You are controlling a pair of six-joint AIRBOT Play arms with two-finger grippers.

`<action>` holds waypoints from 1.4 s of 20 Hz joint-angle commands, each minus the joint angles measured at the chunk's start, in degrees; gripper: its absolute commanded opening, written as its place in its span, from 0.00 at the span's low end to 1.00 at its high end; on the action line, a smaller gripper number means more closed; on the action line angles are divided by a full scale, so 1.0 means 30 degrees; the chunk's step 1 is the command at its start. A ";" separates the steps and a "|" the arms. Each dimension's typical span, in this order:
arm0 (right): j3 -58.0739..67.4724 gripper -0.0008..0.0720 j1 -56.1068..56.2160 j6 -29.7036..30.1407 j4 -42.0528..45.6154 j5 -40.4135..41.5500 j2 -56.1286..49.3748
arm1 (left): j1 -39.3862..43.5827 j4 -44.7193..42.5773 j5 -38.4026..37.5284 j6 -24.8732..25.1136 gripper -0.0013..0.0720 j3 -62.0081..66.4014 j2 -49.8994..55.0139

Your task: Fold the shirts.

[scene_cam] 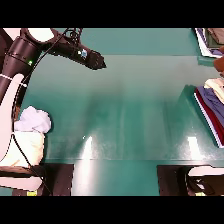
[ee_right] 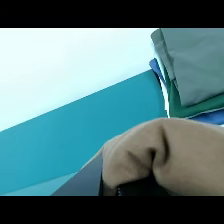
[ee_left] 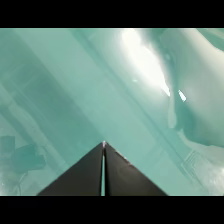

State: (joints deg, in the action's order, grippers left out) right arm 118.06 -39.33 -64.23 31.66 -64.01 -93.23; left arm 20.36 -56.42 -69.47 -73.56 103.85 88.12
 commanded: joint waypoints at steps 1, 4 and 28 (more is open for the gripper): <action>-0.1260 0.03 -0.0882 0.0452 -0.0029 -0.1100 0.1559 | 0.0000 -0.0007 0.0000 0.0007 0.05 0.0000 -0.0007; -0.3249 0.03 -0.1894 0.0641 0.0240 -0.1953 0.3177 | 0.0000 -0.0007 0.0000 0.0022 0.05 0.0000 -0.0007; -1.4732 0.72 -0.6288 -0.2106 1.0295 -0.4116 0.9908 | 0.0000 -0.0007 0.0000 0.0029 0.05 0.0000 -0.0007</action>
State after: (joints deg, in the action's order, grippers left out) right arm 74.28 -61.08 -69.17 68.99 -76.95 -63.61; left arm 20.36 -56.42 -69.63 -73.45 103.85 88.12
